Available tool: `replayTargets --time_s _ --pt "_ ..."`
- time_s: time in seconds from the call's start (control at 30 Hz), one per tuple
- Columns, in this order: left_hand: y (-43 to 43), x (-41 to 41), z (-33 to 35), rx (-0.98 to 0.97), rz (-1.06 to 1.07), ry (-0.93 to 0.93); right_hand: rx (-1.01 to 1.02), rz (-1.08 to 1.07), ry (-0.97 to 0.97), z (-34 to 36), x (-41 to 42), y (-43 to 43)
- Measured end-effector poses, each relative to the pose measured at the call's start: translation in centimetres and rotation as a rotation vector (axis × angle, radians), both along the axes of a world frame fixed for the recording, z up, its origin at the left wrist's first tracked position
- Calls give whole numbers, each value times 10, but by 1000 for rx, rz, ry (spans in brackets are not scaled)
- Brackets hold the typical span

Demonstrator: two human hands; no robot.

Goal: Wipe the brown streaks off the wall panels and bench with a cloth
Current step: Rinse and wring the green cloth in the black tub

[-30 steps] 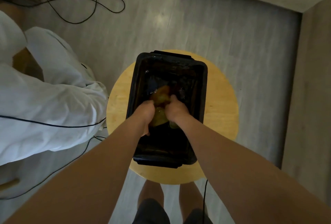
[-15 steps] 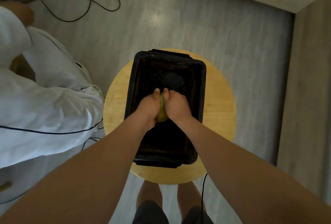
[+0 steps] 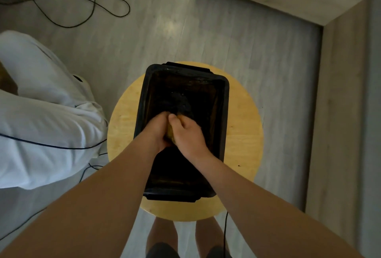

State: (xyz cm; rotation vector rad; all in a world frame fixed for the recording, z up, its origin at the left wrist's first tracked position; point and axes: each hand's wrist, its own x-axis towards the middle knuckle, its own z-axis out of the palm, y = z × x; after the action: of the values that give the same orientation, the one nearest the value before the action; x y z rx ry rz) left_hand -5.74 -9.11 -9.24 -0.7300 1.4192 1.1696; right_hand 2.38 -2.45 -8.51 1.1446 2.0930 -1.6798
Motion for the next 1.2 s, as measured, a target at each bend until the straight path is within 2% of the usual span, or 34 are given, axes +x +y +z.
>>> replayTargets --time_s 0.07,0.13,0.17,0.27,0.37,0.43,0.5,0.57,0.63,0.67,0.77,0.87,0.97,1.1,1.2 --pt "4 -1 6 -10 26 18 93 50 130 11 2 -5" --pt "8 2 21 16 9 11 257 90 137 5 -1 -8" --pt "9 3 27 33 -32 36 336 103 125 -2 -4 -7" --pt "1 3 32 15 46 45 452 191 57 -26 -13 10" --pt "-4 9 31 55 43 77 567 335 -98 -46 -29 31" --pt "-7 11 28 20 111 99 582 226 -142 -51 -34 32" --pt "-10 11 24 -27 144 73 629 75 -90 -54 -29 24" --pt "-9 11 16 -43 154 44 602 122 -162 -58 -19 13" --pt "-5 13 15 -28 164 -11 419 253 -349 -57 -14 4" --pt "-4 14 15 -8 170 -34 318 252 -375 -53 -14 3" --pt "-4 17 9 50 217 -78 160 129 -150 -30 -7 -2" --pt "-4 10 3 40 148 -24 121 72 87 4 5 -9" --pt "-2 6 8 17 120 -9 125 41 227 11 9 -11" --pt "0 9 20 62 116 18 357 153 230 -11 2 -4" --pt "-4 10 21 71 187 44 519 283 49 -34 -12 18"
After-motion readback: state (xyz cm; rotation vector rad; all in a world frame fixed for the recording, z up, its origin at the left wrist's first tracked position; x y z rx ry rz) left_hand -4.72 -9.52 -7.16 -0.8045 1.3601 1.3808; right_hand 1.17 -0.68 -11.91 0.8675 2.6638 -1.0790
